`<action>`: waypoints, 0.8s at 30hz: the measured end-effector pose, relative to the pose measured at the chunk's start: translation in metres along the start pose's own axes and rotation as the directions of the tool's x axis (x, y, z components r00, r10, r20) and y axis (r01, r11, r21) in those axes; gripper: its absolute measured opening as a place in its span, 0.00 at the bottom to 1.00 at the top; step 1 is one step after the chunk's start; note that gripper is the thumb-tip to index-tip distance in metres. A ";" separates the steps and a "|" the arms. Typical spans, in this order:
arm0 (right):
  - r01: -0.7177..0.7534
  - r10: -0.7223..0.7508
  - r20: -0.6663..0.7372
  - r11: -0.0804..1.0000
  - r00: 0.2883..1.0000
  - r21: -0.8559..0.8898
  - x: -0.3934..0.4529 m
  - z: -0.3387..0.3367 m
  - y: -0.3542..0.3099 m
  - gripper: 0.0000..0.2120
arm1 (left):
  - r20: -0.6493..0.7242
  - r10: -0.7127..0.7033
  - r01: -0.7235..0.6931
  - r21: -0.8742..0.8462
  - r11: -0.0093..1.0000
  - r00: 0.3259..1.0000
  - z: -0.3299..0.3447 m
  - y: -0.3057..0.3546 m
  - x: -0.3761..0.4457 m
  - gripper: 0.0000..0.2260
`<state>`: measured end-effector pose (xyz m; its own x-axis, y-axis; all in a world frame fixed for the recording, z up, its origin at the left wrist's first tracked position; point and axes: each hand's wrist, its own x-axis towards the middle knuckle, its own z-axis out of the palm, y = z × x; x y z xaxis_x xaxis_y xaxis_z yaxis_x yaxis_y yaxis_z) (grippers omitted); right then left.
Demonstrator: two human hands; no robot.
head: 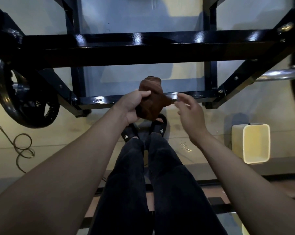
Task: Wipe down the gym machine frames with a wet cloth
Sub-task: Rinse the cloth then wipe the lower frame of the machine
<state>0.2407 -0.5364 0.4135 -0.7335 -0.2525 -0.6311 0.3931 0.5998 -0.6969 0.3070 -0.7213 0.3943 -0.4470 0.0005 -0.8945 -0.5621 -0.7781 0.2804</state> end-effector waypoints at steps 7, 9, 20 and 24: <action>-0.581 0.315 0.496 0.554 0.810 0.597 0.018 0.001 0.010 0.35 | 0.106 -0.022 0.035 -0.130 0.991 0.994 -0.003 0.001 -0.011 0.15; -0.542 0.297 0.464 0.595 0.834 0.593 0.023 0.002 0.002 0.29 | 0.076 -0.023 0.033 -0.136 0.990 0.997 -0.008 0.001 -0.010 0.14; -0.488 0.384 0.395 0.847 0.835 0.209 0.054 -0.027 -0.003 0.15 | -0.106 0.114 -0.060 0.418 0.906 0.988 -0.023 0.004 0.008 0.13; -0.416 0.244 0.485 0.863 0.840 0.287 0.056 -0.037 -0.004 0.20 | 0.002 0.101 -0.100 0.205 0.974 0.995 -0.029 0.015 0.003 0.17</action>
<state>0.1777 -0.5253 0.3935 -0.2512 -0.4342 -0.8651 0.8036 0.4046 -0.4365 0.3169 -0.7513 0.3858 -0.5029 -0.0773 -0.8609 -0.6454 -0.6289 0.4335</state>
